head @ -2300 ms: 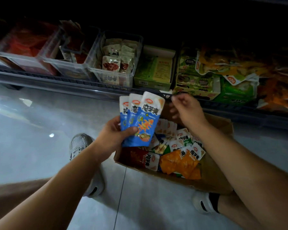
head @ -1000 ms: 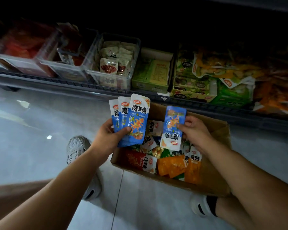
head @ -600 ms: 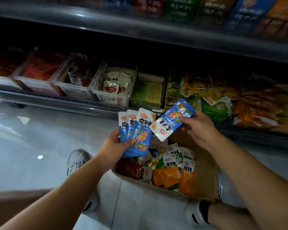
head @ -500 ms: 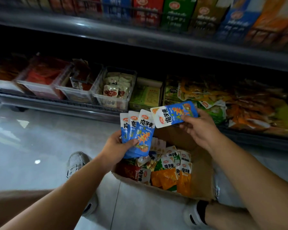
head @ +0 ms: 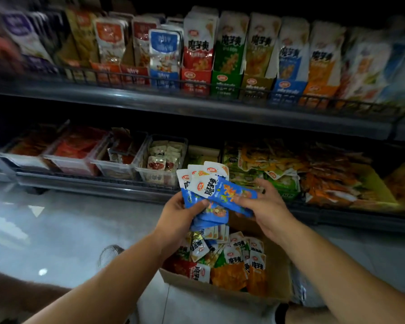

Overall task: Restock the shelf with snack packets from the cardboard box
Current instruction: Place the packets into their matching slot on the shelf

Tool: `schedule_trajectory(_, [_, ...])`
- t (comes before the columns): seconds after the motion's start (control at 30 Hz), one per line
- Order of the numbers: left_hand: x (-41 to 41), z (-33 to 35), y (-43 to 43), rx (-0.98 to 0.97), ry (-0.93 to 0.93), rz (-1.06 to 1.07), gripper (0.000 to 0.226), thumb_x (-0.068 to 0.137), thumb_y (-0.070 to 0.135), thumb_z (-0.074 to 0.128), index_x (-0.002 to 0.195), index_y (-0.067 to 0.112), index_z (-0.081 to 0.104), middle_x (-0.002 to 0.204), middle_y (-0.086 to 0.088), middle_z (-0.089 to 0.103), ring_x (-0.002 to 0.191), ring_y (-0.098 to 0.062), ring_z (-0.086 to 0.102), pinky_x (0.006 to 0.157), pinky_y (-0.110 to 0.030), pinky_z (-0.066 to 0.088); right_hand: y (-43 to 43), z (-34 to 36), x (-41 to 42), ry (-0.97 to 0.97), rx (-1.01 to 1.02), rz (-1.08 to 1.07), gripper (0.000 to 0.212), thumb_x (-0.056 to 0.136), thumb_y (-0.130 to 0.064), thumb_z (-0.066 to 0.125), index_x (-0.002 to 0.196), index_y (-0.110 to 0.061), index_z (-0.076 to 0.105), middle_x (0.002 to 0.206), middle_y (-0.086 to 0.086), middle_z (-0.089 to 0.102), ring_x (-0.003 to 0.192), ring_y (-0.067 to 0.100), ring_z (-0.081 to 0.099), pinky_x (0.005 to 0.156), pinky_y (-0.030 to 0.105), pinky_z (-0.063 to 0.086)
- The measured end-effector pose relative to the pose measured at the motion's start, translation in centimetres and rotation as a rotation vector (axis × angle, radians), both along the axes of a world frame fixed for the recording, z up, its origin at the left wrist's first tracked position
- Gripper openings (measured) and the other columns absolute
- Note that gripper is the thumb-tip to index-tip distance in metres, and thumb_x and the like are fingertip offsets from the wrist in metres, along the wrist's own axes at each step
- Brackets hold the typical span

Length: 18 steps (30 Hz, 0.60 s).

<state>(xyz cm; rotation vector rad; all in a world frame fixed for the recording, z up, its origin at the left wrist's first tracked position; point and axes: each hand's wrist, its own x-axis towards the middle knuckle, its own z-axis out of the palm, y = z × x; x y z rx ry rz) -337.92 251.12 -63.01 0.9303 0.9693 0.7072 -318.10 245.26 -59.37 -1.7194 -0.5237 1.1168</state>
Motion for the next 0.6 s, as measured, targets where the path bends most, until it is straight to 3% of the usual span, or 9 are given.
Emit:
schedule_trajectory(0.03, [-0.2, 0.7, 0.2, 0.007, 0.001, -0.006, 0.027, 0.093, 0.005, 0.071, 0.119, 0.007, 0.065, 0.11, -0.015, 0.077, 0.098, -0.035, 0.075, 0.078, -0.041, 0.063, -0.2, 0.6, 0.1, -0.036, -0.026, 0.096, 0.08, 0.071, -0.007, 0.088, 0.134, -0.033, 0.046, 0.121, 0.004, 0.058, 0.1, 0.028, 0.07, 0.077, 0.044, 0.062])
schedule_trajectory(0.07, [-0.4, 1.3, 0.5, 0.02, 0.01, -0.018, 0.028, 0.093, 0.007, 0.071, 0.12, 0.008, 0.064, 0.111, -0.015, 0.077, 0.099, -0.035, 0.075, 0.079, -0.043, 0.063, -0.3, 1.1, 0.3, -0.064, -0.039, 0.18, 0.071, 0.074, -0.007, 0.087, 0.129, -0.032, 0.05, 0.12, 0.005, 0.061, 0.097, 0.027, 0.071, 0.073, 0.042, 0.062])
schedule_trajectory(0.17, [-0.7, 3.0, 1.1, 0.084, 0.045, -0.072, 0.029, 0.094, 0.013, 0.072, 0.121, 0.009, 0.064, 0.112, -0.014, 0.077, 0.1, -0.036, 0.075, 0.086, -0.05, 0.061, -0.6, 2.6, 0.2, -0.173, -0.038, 0.252, 0.019, 0.085, -0.02, 0.079, 0.099, -0.016, 0.067, 0.105, 0.013, 0.072, 0.089, 0.028, 0.072, 0.071, 0.047, 0.061])
schedule_trajectory(0.2, [-0.6, 3.6, 1.2, 0.102, 0.047, -0.084, 0.029, 0.093, 0.012, 0.072, 0.121, 0.009, 0.064, 0.113, -0.014, 0.077, 0.1, -0.036, 0.075, 0.084, -0.048, 0.061, -0.6, 2.9, 0.2, -0.199, -0.021, 0.23, 0.017, 0.087, -0.026, 0.077, 0.085, -0.014, 0.065, 0.098, 0.015, 0.073, 0.088, 0.03, 0.072, 0.078, 0.053, 0.06])
schedule_trajectory(0.27, [-0.4, 4.9, 1.2, 0.144, 0.047, -0.114, 0.028, 0.093, 0.011, 0.072, 0.119, 0.011, 0.065, 0.113, -0.012, 0.077, 0.1, -0.034, 0.075, 0.08, -0.044, 0.061, -0.6, 3.4, 0.0, -0.236, 0.001, 0.201, 0.038, 0.086, -0.04, 0.076, 0.068, -0.013, 0.055, 0.083, 0.021, 0.066, 0.083, 0.034, 0.068, 0.084, 0.058, 0.056])
schedule_trajectory(0.33, [0.0, 6.1, 1.2, 0.188, 0.044, -0.155, 0.025, 0.093, 0.009, 0.071, 0.118, 0.011, 0.065, 0.113, -0.011, 0.077, 0.101, -0.032, 0.075, 0.086, -0.046, 0.06, -0.4, 4.1, -0.2, -0.258, 0.017, 0.243, 0.047, 0.081, -0.052, 0.076, 0.07, -0.015, 0.05, 0.083, 0.028, 0.057, 0.08, 0.039, 0.065, 0.08, 0.057, 0.055])
schedule_trajectory(0.4, [0.3, 7.4, 1.4, 0.212, 0.027, -0.204, 0.028, 0.094, 0.007, 0.069, 0.121, 0.011, 0.064, 0.115, -0.011, 0.077, 0.105, -0.032, 0.074, 0.094, -0.048, 0.059, -0.1, 4.9, 0.2, -0.265, 0.017, 0.306, 0.05, 0.071, -0.058, 0.08, 0.075, -0.015, 0.055, 0.096, 0.034, 0.06, 0.092, 0.046, 0.065, 0.082, 0.061, 0.054])
schedule_trajectory(0.53, [1.3, 9.4, 2.8, 0.25, -0.02, -0.254, 0.04, 0.092, 0.004, 0.069, 0.131, 0.009, 0.059, 0.121, -0.013, 0.074, 0.112, -0.032, 0.072, 0.096, -0.045, 0.059, 0.5, 8.1, 1.2, -0.218, 0.066, 0.366, 0.037, 0.082, -0.032, 0.082, 0.087, -0.005, 0.057, 0.093, 0.016, 0.075, 0.085, 0.023, 0.075, 0.073, 0.05, 0.062])
schedule_trajectory(0.6, [2.3, 10.4, 3.5, 0.289, -0.034, -0.257, 0.041, 0.091, 0.002, 0.069, 0.13, 0.008, 0.058, 0.12, -0.012, 0.075, 0.111, -0.03, 0.072, 0.092, -0.043, 0.061, 1.0, 9.6, 2.0, -0.163, 0.122, 0.337, 0.037, 0.084, -0.02, 0.08, 0.108, -0.006, 0.056, 0.099, 0.008, 0.077, 0.086, 0.02, 0.076, 0.066, 0.041, 0.063])
